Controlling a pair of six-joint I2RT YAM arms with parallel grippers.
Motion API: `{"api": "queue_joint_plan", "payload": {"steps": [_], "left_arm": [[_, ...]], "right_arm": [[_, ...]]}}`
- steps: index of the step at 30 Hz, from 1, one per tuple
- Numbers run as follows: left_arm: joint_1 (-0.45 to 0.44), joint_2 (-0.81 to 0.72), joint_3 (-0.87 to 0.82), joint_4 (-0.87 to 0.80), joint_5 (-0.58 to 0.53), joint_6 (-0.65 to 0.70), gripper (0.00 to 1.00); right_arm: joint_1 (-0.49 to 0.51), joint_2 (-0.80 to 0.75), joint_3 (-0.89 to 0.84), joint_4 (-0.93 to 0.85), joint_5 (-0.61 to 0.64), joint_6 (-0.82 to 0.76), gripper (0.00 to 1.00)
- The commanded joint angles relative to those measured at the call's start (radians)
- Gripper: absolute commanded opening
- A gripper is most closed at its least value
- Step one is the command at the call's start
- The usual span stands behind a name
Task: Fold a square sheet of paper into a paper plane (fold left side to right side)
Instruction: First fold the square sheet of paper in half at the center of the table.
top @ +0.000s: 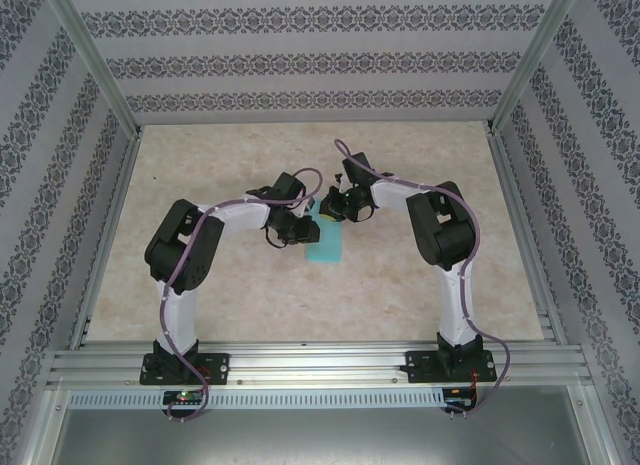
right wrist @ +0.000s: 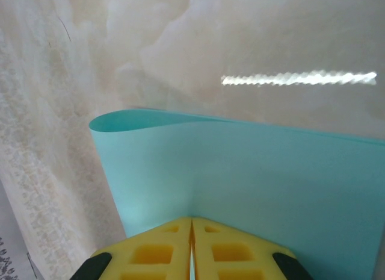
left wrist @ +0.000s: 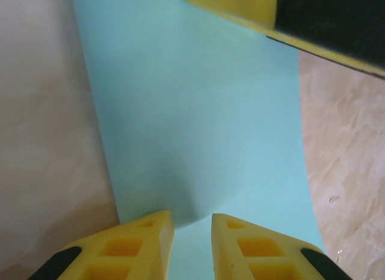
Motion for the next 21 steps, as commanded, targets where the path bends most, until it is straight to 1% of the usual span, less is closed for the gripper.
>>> {"api": "queue_joint_plan", "payload": {"steps": [1,10,21], "left_arm": [[-0.028,-0.016,-0.089,-0.125,0.028,0.031,0.26],[-0.068,-0.077,-0.154,-0.094,0.065,0.028,0.27],[-0.111,-0.157,-0.284,-0.056,0.064,-0.027,0.27]], "right_arm": [[-0.006,0.045,0.008,-0.040,0.075,-0.022,0.10],[-0.004,0.053,0.010,-0.047,0.083,-0.025,0.10],[-0.005,0.058,0.025,-0.062,0.084,-0.032,0.10]]}}
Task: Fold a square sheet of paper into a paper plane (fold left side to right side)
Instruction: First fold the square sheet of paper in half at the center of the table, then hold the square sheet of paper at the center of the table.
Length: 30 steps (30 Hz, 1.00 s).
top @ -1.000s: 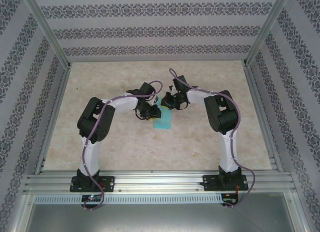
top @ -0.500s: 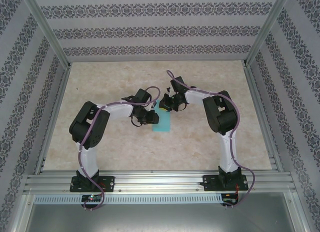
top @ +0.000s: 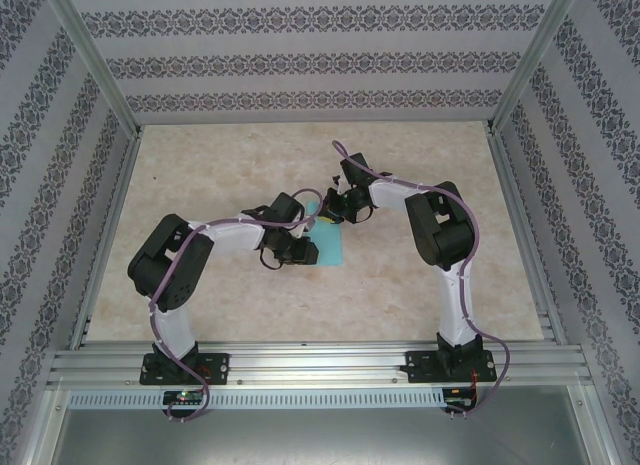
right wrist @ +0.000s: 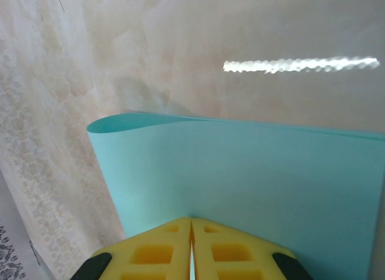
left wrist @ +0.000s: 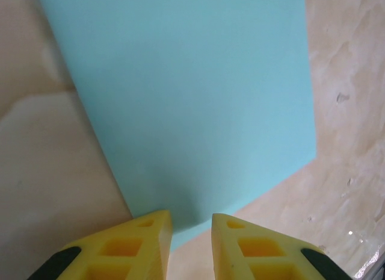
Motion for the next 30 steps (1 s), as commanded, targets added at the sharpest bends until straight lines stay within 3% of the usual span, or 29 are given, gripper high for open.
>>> {"api": "queue_joint_plan", "payload": {"steps": [1,10,17,30], "left_arm": [[-0.039,-0.010,-0.066,-0.116,0.054,-0.027,0.27],[0.004,-0.082,0.137,-0.195,0.069,-0.013,0.30],[0.034,0.068,0.307,-0.198,0.072,0.009,0.29],[0.043,0.186,0.263,-0.112,0.047,-0.012,0.27]], "right_arm": [[-0.012,0.052,0.010,-0.020,0.103,-0.024,0.10],[-0.011,0.049,0.009,-0.021,0.097,-0.032,0.10],[-0.010,0.044,0.015,-0.030,0.096,-0.038,0.10],[-0.009,0.040,0.022,-0.034,0.090,-0.042,0.10]]}}
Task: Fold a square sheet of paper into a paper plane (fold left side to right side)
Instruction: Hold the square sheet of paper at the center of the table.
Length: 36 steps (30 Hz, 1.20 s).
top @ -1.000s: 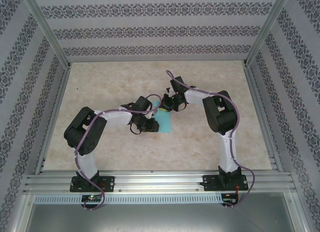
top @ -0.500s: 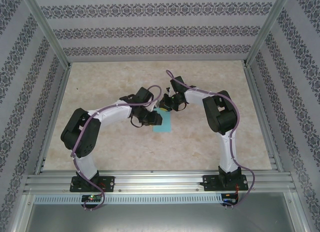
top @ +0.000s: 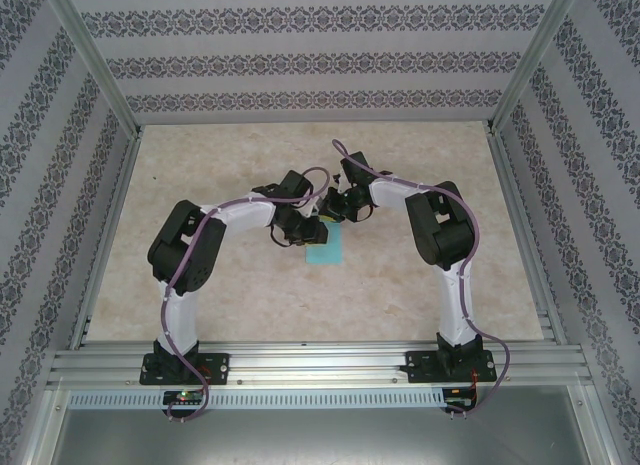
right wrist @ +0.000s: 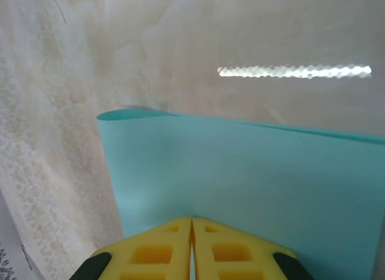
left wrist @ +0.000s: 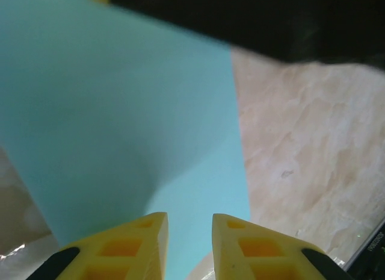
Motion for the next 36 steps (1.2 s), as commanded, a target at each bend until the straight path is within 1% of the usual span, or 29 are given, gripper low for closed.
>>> {"api": "queue_joint_plan", "payload": {"steps": [1,9,12,16,19,25,28,31,36], "left_arm": [[0.003,0.022,-0.038,0.027,-0.009,-0.010,0.27],[0.003,0.027,-0.118,0.099,-0.006,-0.047,0.27],[0.004,0.031,-0.123,0.102,-0.012,-0.050,0.27],[0.003,0.032,-0.119,0.102,-0.015,-0.054,0.27],[0.003,0.030,-0.113,0.099,-0.014,-0.056,0.27],[0.003,0.022,-0.108,0.090,-0.018,-0.058,0.27],[0.003,0.022,-0.102,0.083,-0.024,-0.057,0.27],[0.002,0.023,-0.099,0.083,-0.024,-0.057,0.27],[0.003,0.022,-0.091,0.082,-0.020,-0.058,0.27]], "right_arm": [[-0.009,0.036,0.011,-0.021,0.069,-0.024,0.11],[-0.043,-0.036,0.014,0.005,0.039,-0.006,0.13],[-0.064,-0.095,-0.007,0.015,0.021,-0.001,0.16],[-0.090,-0.203,-0.077,0.003,0.024,-0.020,0.23],[-0.095,-0.295,-0.180,0.004,0.020,-0.030,0.22],[-0.035,-0.440,-0.442,0.088,0.003,0.029,0.17],[0.014,-0.461,-0.526,0.155,0.013,0.076,0.15],[0.047,-0.444,-0.551,0.170,0.037,0.090,0.14],[0.069,-0.390,-0.545,0.175,0.055,0.088,0.14]]}}
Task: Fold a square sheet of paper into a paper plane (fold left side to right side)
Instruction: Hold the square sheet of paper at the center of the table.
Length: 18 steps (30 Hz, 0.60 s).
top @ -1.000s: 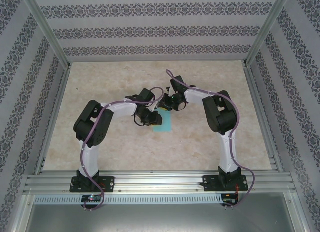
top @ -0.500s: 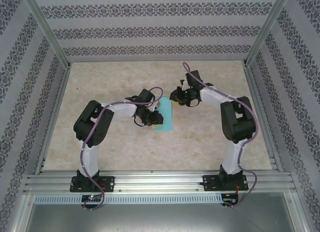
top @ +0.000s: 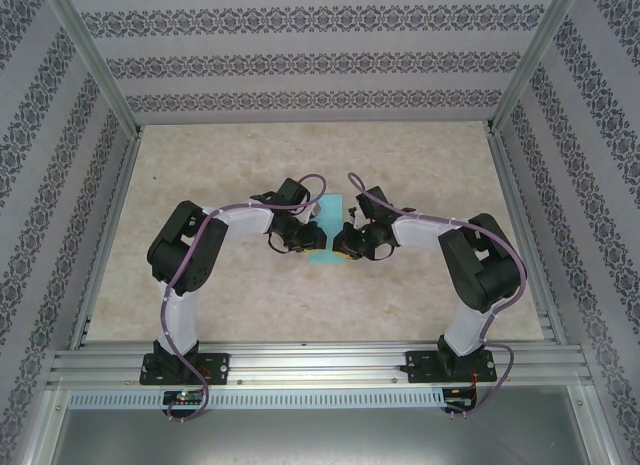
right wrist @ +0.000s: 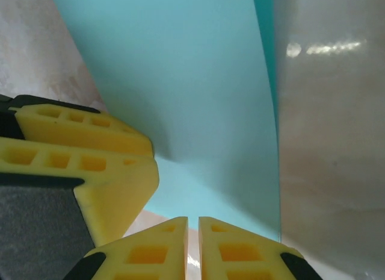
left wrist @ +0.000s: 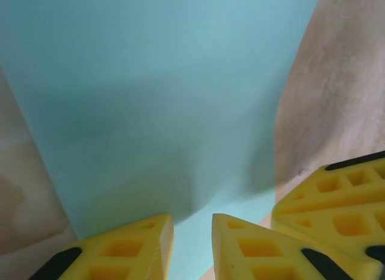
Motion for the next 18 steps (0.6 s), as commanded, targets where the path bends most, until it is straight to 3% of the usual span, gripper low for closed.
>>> {"api": "queue_joint_plan", "payload": {"steps": [1,18], "left_arm": [[0.001,0.022,-0.004,-0.028,-0.050,-0.010,0.27],[0.021,0.038,0.114,-0.008,0.002,-0.045,0.28]], "right_arm": [[0.009,0.041,0.009,0.037,0.041,0.012,0.14],[0.017,0.091,0.043,-0.147,0.160,-0.075,0.13]]}}
